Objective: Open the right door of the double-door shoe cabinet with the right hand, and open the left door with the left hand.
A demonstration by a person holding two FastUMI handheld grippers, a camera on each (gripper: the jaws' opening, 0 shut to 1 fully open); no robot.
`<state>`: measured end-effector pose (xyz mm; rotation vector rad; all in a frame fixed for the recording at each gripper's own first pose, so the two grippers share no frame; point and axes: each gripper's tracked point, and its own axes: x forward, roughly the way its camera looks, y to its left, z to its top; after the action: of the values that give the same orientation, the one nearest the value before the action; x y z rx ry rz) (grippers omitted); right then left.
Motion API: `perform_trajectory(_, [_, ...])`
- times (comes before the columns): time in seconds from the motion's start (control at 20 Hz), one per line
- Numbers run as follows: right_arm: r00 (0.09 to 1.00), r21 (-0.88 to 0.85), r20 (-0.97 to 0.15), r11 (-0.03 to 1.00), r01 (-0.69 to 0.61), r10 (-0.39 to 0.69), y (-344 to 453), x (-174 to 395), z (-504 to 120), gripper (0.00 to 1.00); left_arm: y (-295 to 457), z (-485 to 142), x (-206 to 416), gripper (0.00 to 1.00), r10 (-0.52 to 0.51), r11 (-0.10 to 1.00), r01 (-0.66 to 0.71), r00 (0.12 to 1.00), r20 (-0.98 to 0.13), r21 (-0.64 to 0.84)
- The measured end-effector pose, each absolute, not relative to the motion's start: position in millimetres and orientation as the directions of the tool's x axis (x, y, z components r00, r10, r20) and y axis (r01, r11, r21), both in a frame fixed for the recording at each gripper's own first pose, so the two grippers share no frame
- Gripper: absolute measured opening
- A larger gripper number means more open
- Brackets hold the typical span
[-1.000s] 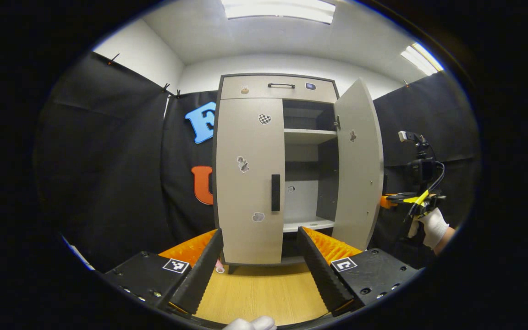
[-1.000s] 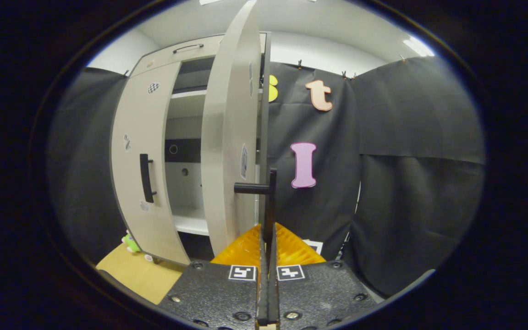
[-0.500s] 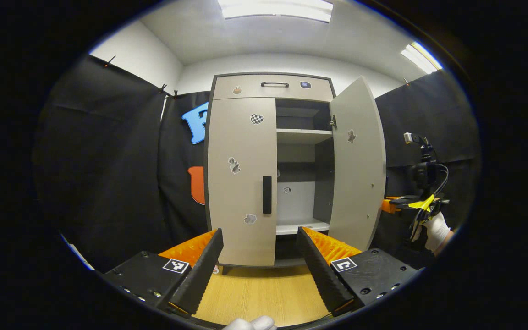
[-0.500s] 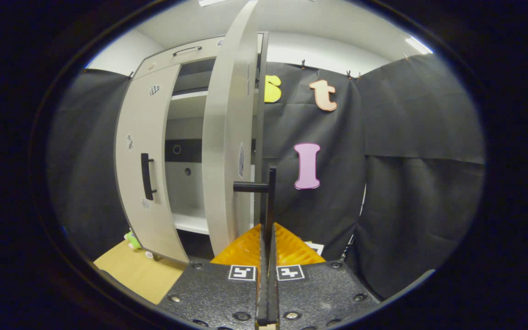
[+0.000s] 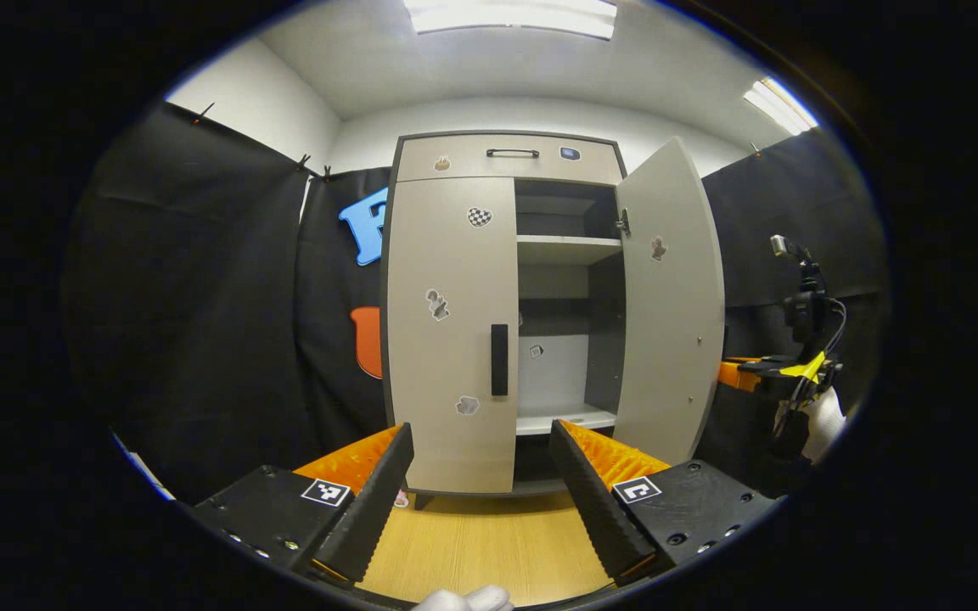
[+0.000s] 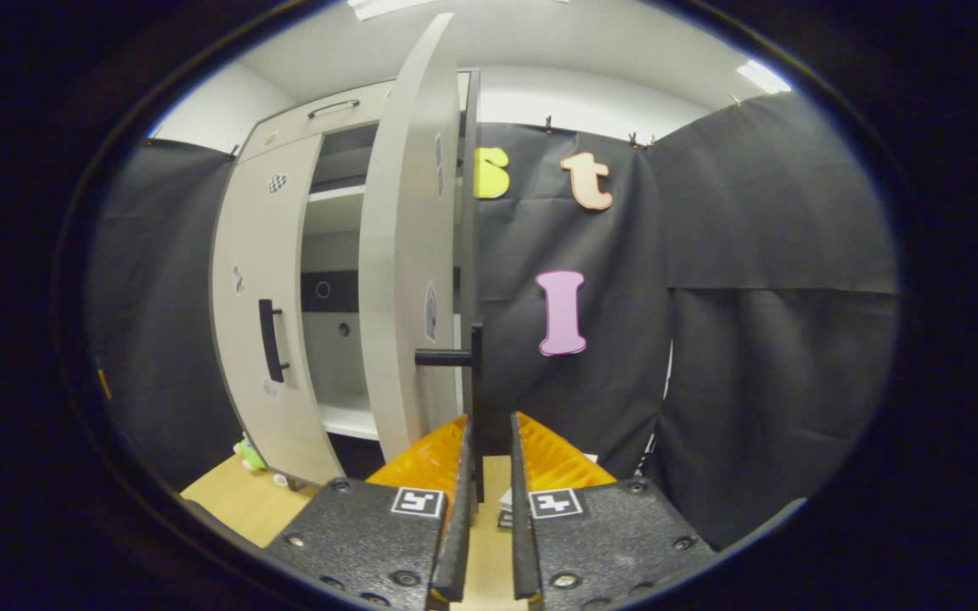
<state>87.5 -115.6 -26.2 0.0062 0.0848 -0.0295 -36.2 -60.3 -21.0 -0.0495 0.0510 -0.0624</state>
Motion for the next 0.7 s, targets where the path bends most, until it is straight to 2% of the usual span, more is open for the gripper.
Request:
perform_trajectory(0.15, [0.995, -0.006, -0.077, 0.998, 0.062, -0.062, -118.5, 72.0, -15.5, 0.49, -53.8, -23.0, -31.9, 0.96, -0.074, 0.996, 0.071, 0.996, -0.052, -0.059])
perform_trajectory(0.3, [0.992, 0.010, -0.087, 0.996, 0.092, -0.090, -116.8, 51.7, -15.5, 0.98, -45.4, -24.1, -26.8, 0.96, -0.084, 0.995, 0.081, 0.995, -0.050, -0.050])
perform_trajectory(0.45, [0.992, 0.044, -0.072, 0.993, 0.111, -0.108, -100.6, 32.9, -17.9, 1.00, -39.5, -28.1, -19.6, 0.96, -0.092, 0.995, 0.089, 0.994, -0.055, -0.054])
perform_trajectory(0.7, [0.995, 0.051, -0.088, 0.997, 0.061, -0.056, -47.1, 11.0, -47.3, 1.00, -29.8, -40.7, -6.0, 0.96, -0.096, 0.995, 0.093, 0.993, -0.073, -0.041])
